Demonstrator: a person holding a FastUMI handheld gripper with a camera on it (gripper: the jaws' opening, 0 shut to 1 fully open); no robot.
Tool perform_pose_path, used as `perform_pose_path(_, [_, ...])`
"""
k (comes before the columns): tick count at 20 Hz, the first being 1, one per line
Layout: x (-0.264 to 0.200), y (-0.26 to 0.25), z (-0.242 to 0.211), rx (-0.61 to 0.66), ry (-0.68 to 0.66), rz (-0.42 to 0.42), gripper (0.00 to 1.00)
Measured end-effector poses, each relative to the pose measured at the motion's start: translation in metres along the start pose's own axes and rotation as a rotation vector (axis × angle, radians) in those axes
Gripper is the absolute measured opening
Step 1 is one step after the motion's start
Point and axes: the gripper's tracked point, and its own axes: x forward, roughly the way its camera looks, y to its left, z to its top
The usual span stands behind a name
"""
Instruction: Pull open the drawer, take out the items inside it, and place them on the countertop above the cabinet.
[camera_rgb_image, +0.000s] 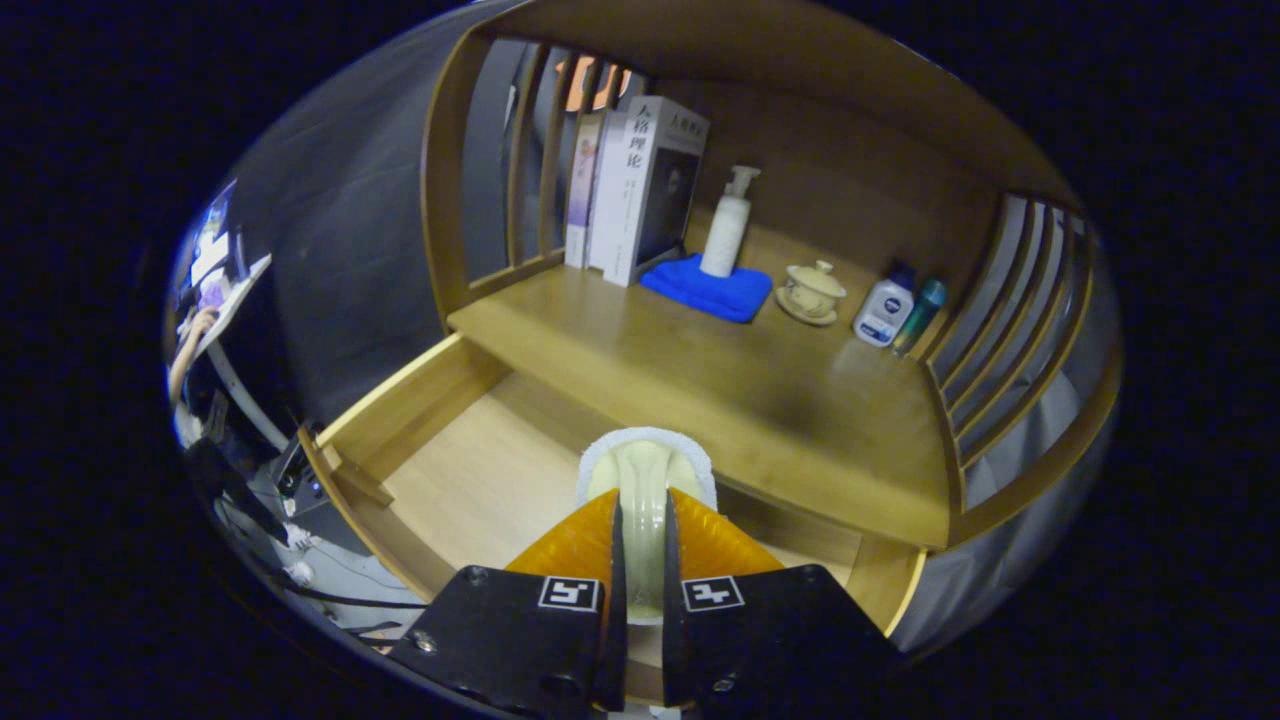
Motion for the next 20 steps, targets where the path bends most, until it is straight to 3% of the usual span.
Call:
perform_pose_path(9, [0.025, -0.044, 0.066, 0.269, -0.081, -0.022, 0.17])
perform_pose_path(20, [0.086, -0.072, 0.075, 0.377, -0.063, -0.141, 0.18])
